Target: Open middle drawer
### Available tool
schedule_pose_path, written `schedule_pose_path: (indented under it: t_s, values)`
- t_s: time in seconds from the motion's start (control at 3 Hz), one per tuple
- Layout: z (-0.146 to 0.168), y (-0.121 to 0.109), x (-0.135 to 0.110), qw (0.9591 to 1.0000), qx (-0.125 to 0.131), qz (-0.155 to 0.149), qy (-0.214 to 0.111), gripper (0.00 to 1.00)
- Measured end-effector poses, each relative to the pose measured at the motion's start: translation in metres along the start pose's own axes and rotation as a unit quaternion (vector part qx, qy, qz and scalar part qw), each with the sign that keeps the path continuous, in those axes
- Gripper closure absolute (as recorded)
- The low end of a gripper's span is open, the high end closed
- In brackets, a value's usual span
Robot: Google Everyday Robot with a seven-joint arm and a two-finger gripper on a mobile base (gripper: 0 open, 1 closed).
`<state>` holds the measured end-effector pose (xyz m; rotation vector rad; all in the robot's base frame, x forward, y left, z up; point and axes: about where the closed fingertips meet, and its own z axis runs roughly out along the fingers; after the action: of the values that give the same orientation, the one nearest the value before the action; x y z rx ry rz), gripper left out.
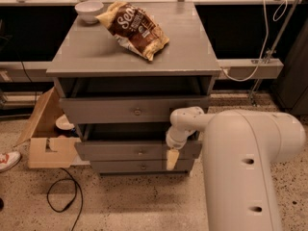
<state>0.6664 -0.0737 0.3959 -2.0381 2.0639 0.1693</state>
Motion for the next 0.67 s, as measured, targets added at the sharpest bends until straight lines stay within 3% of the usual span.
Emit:
schedule_pose_path:
  t_s: [0.33, 0.67]
  values:
    - [0.003, 0.019, -0.007, 0.9985, -0.045, 0.011, 0.028, 0.19]
    - [-0.009, 0.035, -0.017, 0.9973, -0.057, 0.02, 0.042, 0.42]
